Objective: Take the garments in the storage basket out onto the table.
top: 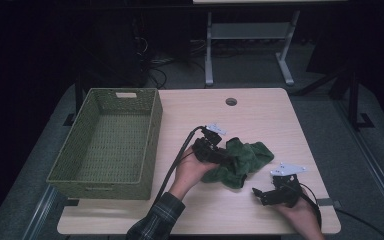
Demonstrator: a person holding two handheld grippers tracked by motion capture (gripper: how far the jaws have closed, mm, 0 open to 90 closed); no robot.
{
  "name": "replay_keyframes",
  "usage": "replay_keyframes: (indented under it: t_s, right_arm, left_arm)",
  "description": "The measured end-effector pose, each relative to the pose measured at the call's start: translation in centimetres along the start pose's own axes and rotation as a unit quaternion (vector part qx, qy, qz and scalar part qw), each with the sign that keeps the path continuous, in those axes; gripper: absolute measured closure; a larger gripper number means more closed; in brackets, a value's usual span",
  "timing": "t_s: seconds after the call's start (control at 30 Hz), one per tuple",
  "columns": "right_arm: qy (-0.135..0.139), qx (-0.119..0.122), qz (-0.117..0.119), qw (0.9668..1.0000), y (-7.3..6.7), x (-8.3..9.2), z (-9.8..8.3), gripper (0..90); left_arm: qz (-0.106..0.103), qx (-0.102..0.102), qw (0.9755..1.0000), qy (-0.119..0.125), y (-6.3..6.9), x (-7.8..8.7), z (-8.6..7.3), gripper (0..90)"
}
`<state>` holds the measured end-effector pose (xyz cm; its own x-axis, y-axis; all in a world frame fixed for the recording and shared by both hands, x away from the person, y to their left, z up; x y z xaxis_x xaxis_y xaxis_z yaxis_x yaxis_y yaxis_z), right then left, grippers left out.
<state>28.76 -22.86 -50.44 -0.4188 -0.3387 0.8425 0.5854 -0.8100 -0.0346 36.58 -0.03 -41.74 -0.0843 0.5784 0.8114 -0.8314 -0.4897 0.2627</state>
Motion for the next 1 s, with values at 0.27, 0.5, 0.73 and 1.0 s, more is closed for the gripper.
replay_keyframes:
  t_s: [0.27, 0.5, 0.73, 1.0]
  right_arm:
    - [0.0, 0.0, 0.0, 1.0, 0.0, 0.0, 0.0, 1.2]
    - [0.0, 0.0, 0.0, 1.0, 0.0, 0.0, 0.0, 1.2]
    - [0.0, 0.002, 0.001, 1.0, 0.0, 0.1, -0.1, 1.7]
    - [0.0, -0.009, 0.03, 0.9995, -0.4, 1.0, 0.2, 19.2]
  left_arm:
    - [0.001, -0.026, 0.9996, -0.008, 1.8, 1.1, -1.8, 64.3]
    - [0.008, -0.043, 0.9985, -0.034, 2.7, 0.2, -3.7, 64.6]
    - [0.038, -0.06, 0.9958, -0.058, 1.6, -1.4, -4.5, 61.3]
    - [0.052, -0.068, 0.9944, -0.062, 0.5, -2.9, -5.0, 58.2]
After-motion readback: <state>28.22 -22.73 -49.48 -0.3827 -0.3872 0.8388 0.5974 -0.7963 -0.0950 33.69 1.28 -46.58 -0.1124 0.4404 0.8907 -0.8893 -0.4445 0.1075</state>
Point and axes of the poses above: each handheld gripper's, and its own axes: x roughly backward along the jaws, z roughly out of its top, y roughly to its right, the point moved 3 cm from there along -x, roughly forward along the jaws, and after that the axes turned 12 degrees about -y, right-handed, at the moved point
